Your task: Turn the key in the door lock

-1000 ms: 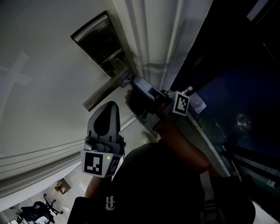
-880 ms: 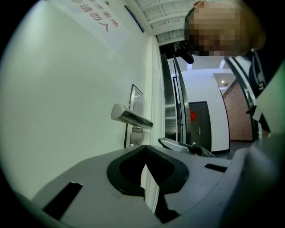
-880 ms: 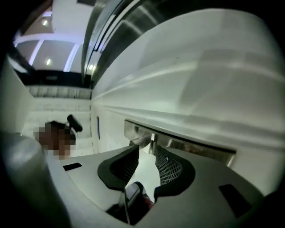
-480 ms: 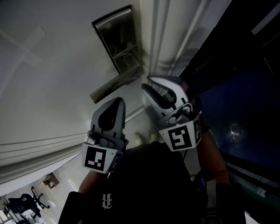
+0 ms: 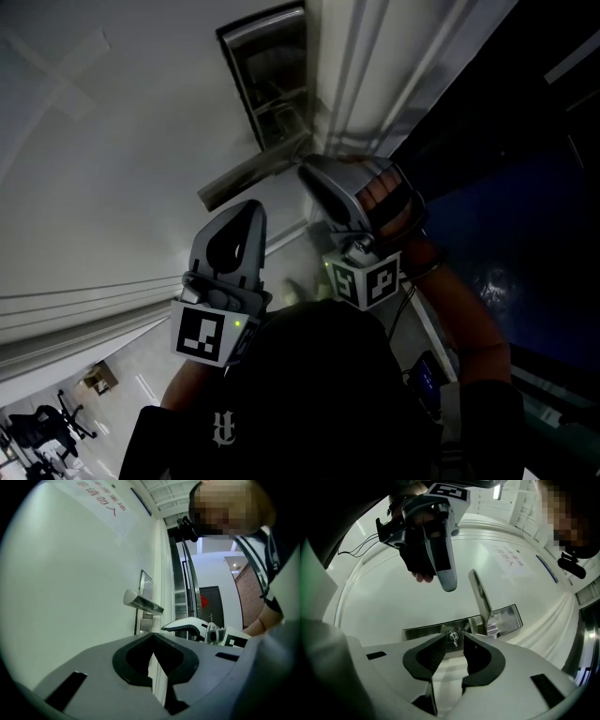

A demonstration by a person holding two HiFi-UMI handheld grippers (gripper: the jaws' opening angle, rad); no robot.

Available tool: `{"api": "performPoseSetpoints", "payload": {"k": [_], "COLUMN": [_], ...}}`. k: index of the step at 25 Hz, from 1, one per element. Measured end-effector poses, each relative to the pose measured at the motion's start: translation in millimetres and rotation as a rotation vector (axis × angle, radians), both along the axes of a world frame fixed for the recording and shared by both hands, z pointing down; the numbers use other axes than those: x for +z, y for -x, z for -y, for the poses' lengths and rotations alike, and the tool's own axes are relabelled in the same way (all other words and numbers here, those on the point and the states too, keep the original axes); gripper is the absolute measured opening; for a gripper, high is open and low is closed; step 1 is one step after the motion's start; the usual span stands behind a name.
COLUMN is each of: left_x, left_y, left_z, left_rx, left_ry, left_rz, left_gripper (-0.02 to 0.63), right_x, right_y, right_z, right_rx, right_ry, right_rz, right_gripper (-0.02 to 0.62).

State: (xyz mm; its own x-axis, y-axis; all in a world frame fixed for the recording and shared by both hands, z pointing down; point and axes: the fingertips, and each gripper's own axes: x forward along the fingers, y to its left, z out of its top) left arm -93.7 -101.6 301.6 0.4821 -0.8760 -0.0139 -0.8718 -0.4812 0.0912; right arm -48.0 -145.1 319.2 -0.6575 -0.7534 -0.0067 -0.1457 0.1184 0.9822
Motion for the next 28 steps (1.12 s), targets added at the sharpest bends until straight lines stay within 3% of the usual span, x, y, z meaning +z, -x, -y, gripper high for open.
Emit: {"api": "performPoseSetpoints", "payload": {"k": [10,18,28], "left_x": [-1,1,0], "left_y": [5,6,4], "left_z": [-1,1,2], "left_rx": [0.002,0.003,0.006], "left_ry": [-0.005,-0.001,-0.003], "left_rz": [0.006,-0.001,-0.002], "left_gripper": [0.006,0.006,0.006], "right_x": [2,2,1], "right_y": [10,14,15], "right_z": [25,27,27], "right_rx": [0.101,0.106,0.118], "right_ry": [-0.046,-0.072,-0.017], "right_rz": [-0.026,-0.016,0.033], "right_gripper": [0.092,0.055,0.048]}}
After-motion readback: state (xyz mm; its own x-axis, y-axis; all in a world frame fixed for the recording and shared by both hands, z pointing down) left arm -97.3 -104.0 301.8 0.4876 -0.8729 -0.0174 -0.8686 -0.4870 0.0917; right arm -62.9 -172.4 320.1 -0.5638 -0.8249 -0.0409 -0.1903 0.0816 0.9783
